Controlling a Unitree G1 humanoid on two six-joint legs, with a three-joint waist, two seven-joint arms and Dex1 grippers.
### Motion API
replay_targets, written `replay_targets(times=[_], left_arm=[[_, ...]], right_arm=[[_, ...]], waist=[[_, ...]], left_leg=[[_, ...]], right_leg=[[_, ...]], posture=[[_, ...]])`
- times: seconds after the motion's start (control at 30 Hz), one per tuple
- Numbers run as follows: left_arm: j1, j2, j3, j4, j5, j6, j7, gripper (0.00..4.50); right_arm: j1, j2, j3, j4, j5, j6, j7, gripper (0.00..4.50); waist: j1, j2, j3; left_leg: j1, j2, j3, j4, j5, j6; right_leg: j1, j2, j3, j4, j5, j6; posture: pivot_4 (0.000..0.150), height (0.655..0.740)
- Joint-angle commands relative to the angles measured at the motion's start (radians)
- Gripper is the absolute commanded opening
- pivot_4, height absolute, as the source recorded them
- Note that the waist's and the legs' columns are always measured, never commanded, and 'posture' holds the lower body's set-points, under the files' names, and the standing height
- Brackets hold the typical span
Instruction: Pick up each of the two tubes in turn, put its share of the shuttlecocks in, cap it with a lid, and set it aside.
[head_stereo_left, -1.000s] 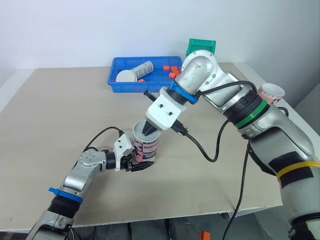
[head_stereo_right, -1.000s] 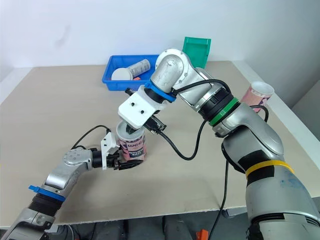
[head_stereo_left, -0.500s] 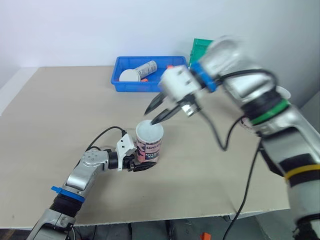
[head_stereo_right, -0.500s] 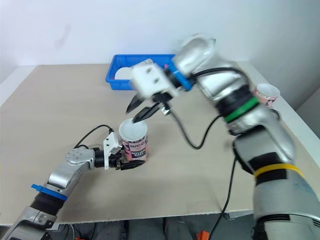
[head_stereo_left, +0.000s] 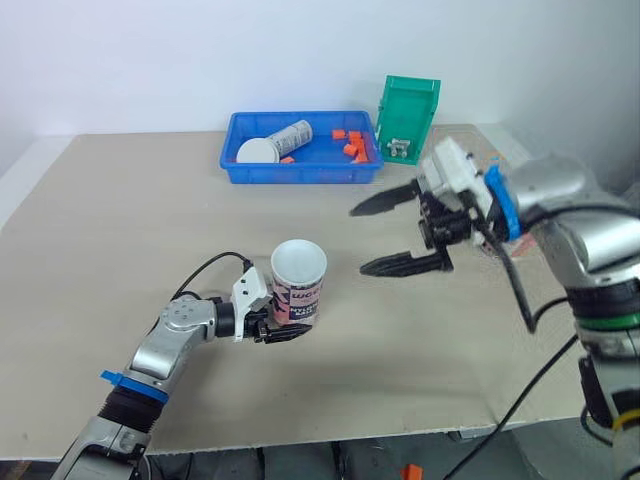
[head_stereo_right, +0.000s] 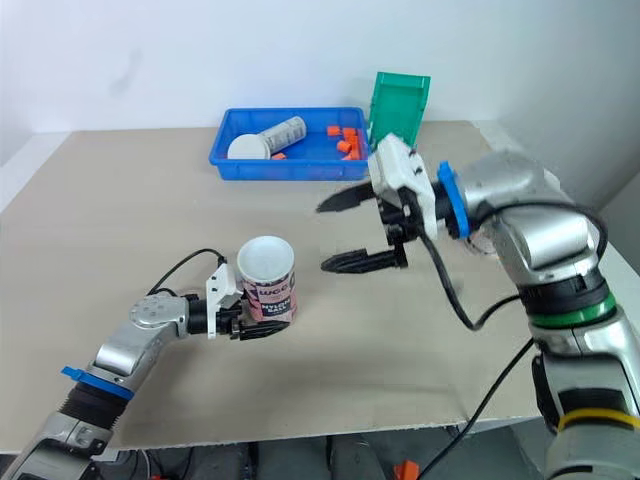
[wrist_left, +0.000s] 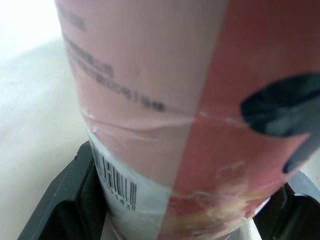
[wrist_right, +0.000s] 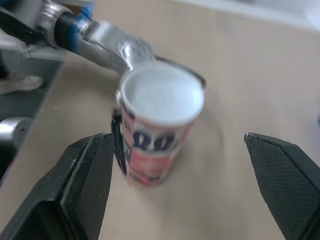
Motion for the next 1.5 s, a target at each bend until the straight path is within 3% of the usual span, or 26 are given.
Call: replay_targets(times=[0.03, 0.07, 0.1, 0.17, 0.5, 0.7, 0.9, 1.5], left_arm=[[0.018, 0.023, -0.001, -0.012, 0.016, 0.001, -0.015, 3.32], [0.020, 0.028, -0.005, -0.016, 0.022, -0.011, -0.022, 3.32], [0.021, 0.033, -0.008, -0.020, 0.026, -0.026, -0.032, 4.05], [0.027, 0.040, -0.007, -0.047, 0.000, -0.025, -0.067, 4.45], [0.009, 0.048, 0.030, -0.084, -0.046, -0.008, -0.084, 4.45], [0.084, 0.133, 0.043, -0.134, -0.031, -0.034, -0.116, 4.45], [0.148, 0.214, 0.148, -0.226, -0.080, -0.029, -0.102, 4.45], [0.396, 0.325, 0.399, -0.591, -0.282, 0.189, 0.014, 4.45]], right_arm=[[0.111, 0.054, -0.082, -0.115, -0.027, 0.009, -0.176, 4.46], [0.151, 0.075, -0.088, -0.135, -0.040, 0.003, -0.217, 4.46], [0.194, 0.096, -0.087, -0.159, -0.048, -0.009, -0.243, 4.50], [0.275, 0.114, -0.055, -0.212, -0.078, -0.023, -0.259, 4.50], [0.306, 0.151, 0.006, -0.235, -0.097, -0.008, -0.225, 4.50], [0.298, 0.172, 0.018, -0.208, -0.113, -0.030, -0.201, 4.50], [0.288, 0.199, 0.068, -0.153, -0.173, -0.077, -0.178, 4.50], [0.183, 0.363, 0.147, 0.066, -0.248, -0.215, -0.075, 4.50]], waist=[[0.000, -0.001, 0.000], [-0.001, -0.001, 0.000], [-0.002, -0.001, 0.000], [-0.003, -0.001, 0.001], [-0.004, -0.007, 0.007], [-0.006, -0.009, 0.008], [-0.005, -0.010, 0.010], [-0.006, -0.012, 0.016]], left_leg=[[0.000, 0.000, 0.000, 0.000, 0.000, 0.000], [0.000, 0.000, 0.000, 0.000, 0.000, 0.000], [-0.001, 0.000, 0.000, -0.001, 0.000, 0.000], [-0.002, 0.000, 0.000, -0.001, -0.001, 0.000], [-0.007, 0.000, -0.003, 0.002, -0.002, 0.001], [-0.007, 0.000, -0.003, 0.001, -0.004, 0.004], [-0.008, 0.001, -0.004, 0.002, -0.004, 0.004], [-0.008, 0.002, -0.004, 0.003, -0.004, 0.004]], right_leg=[[0.000, 0.000, 0.000, 0.000, 0.000, 0.000], [0.000, 0.000, 0.000, 0.000, 0.000, 0.000], [-0.001, 0.000, 0.000, 0.000, 0.000, 0.000], [-0.001, 0.001, 0.000, 0.000, -0.001, 0.001], [-0.003, 0.002, 0.000, 0.000, -0.002, 0.003], [-0.003, 0.003, 0.001, 0.000, -0.004, 0.002], [-0.003, 0.003, 0.000, 0.000, -0.004, 0.002], [-0.003, 0.004, -0.001, 0.000, -0.004, 0.002]], posture=[[0.150, 0.7037], [0.150, 0.7037], [0.150, 0.7037], [0.150, 0.7037], [0.150, 0.7037], [0.150, 0.7037], [0.150, 0.7037], [0.150, 0.7037]])
